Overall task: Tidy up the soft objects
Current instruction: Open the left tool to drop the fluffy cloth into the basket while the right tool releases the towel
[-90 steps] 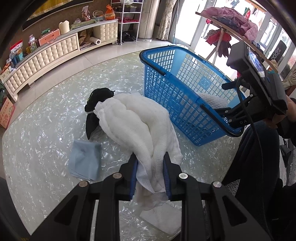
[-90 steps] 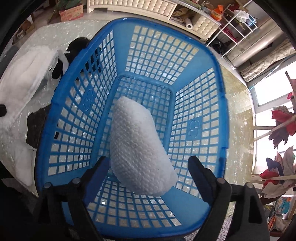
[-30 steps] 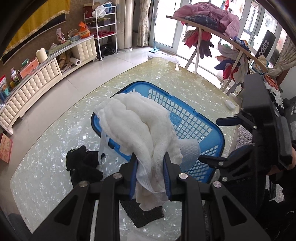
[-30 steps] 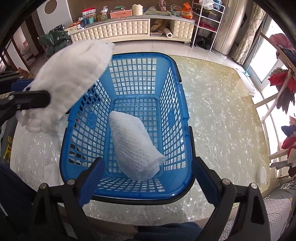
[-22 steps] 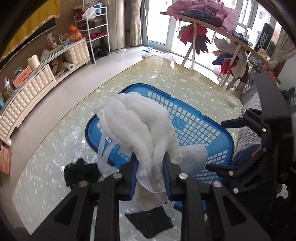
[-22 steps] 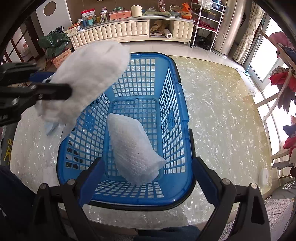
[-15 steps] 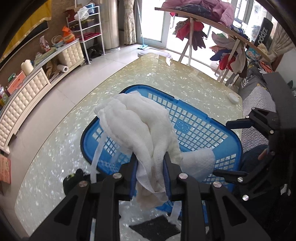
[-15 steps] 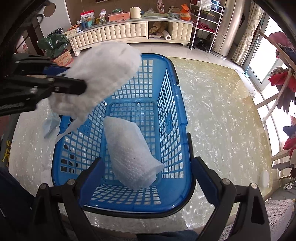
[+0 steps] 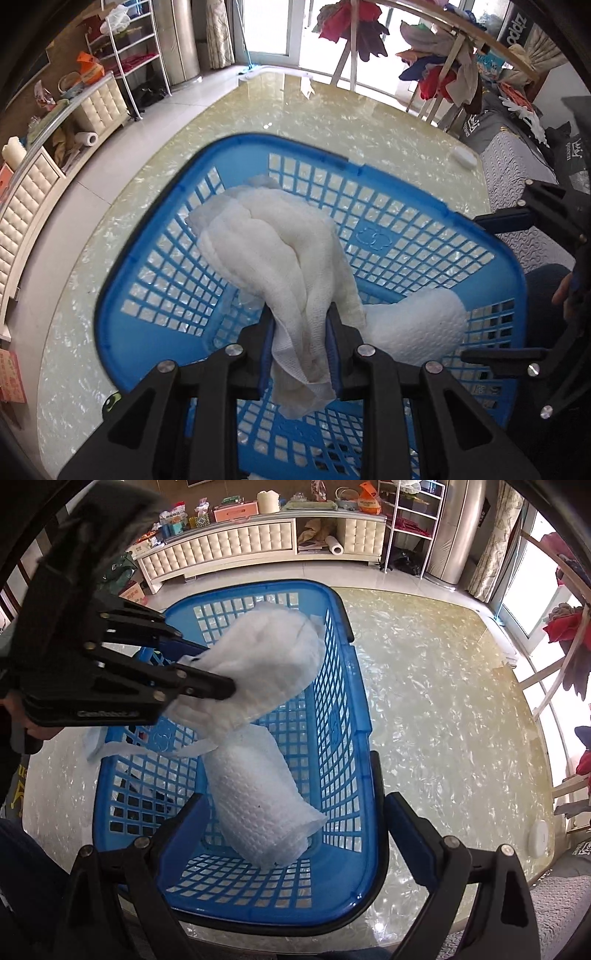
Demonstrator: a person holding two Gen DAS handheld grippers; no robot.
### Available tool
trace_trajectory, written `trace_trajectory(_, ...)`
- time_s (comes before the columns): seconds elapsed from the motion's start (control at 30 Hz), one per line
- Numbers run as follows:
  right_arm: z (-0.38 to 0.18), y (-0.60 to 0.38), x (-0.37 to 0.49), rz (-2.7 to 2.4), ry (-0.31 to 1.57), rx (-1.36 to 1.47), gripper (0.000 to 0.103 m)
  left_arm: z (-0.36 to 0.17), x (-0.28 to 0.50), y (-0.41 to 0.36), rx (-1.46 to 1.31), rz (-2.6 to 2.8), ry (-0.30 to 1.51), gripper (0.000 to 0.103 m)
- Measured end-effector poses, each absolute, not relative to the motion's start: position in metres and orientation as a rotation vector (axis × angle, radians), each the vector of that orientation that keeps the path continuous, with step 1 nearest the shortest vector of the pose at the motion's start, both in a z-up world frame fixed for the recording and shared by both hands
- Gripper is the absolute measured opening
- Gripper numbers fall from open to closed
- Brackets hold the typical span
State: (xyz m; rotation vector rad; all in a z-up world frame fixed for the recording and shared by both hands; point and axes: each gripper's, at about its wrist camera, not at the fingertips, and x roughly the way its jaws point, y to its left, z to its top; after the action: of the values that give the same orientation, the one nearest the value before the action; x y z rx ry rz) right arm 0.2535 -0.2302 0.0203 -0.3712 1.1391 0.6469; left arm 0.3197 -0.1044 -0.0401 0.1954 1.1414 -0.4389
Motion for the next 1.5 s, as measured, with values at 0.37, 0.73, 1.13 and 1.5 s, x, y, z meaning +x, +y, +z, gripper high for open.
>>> trace_trajectory(0.37,0.017,-0.234,0.262,0.635,1.156,-0.352,0.094,-0.062,0.331,-0.107,0.224,-0.455,1.188,0.024)
trace_trajectory(0.73,0.016,-0.239,0.263,0.627,1.156,-0.327,0.094,-0.071,0.332,-0.117,0.290,-0.425,1.188,0.037)
trace_trajectory(1.13,0.020,-0.242,0.260,0.598,1.146,-0.322,0.094,-0.036,0.321,-0.113,0.275,-0.409,1.114,0.084)
trace_trajectory(1.5,0.048,-0.239,0.234,0.594,1.089,-0.324,0.094,0.008,0.272,-0.112,0.256,-0.412,1.049,0.103)
